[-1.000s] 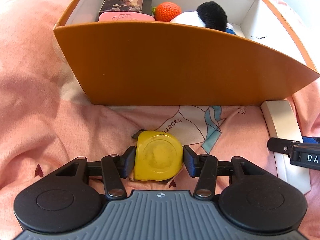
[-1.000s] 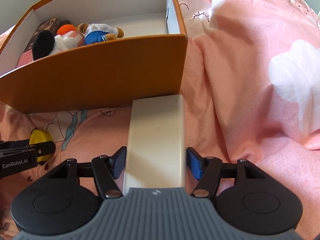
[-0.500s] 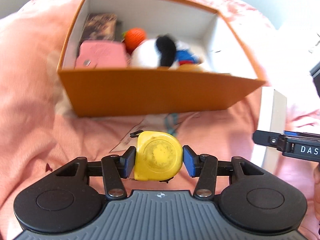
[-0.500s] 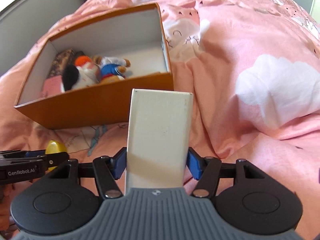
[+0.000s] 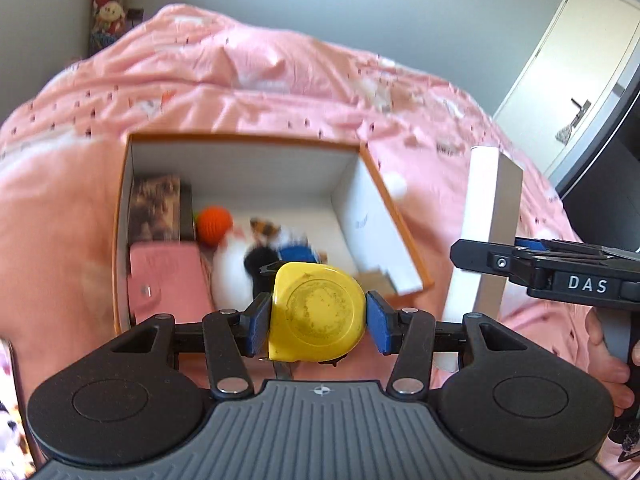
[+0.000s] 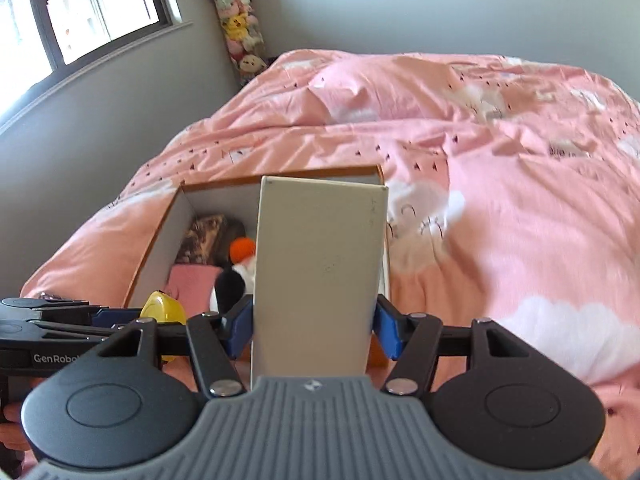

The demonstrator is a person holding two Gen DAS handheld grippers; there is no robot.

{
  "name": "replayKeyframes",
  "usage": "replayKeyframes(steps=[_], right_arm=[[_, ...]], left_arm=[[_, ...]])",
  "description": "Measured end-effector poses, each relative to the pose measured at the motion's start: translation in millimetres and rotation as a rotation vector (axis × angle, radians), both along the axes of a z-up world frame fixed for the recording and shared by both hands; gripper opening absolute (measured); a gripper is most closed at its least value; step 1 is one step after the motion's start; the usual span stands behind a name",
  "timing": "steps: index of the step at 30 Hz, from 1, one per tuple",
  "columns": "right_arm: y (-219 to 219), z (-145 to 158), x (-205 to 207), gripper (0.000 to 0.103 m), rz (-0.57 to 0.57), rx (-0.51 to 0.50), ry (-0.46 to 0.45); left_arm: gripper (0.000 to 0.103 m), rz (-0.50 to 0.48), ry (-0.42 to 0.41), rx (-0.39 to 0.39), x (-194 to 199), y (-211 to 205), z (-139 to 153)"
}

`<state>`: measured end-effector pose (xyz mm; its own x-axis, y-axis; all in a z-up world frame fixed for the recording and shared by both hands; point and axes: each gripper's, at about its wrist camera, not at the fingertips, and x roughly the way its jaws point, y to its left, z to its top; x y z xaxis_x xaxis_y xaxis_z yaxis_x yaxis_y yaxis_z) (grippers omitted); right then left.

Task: Organize objects
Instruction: 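Lift the tape measure and white box over the shoebox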

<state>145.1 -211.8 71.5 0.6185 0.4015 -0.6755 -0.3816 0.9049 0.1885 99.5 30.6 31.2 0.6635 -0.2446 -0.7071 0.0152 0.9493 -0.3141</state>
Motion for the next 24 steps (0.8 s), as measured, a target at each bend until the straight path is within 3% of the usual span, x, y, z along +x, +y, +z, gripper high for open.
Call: replayKeyframes(steps=[6,13,24], right_arm=[[28.2,8.6,55.4,0.063,0.042,-0.02,-0.077],[63.9,-29.5,115.4,0.063,0.042,-0.144,-0.097],[88.3,-84.9,143.8,0.063,0.042,-0.298,0.007]], left_arm=[[0.058,0.042,-0.048,0.028,37.4,13.6,9.7],[0.057,0.058,-0.018,0.044,77.1,19.2,-11.5],[0.058,0.054,0.018,0.045,98.0,29.2,-28.3]])
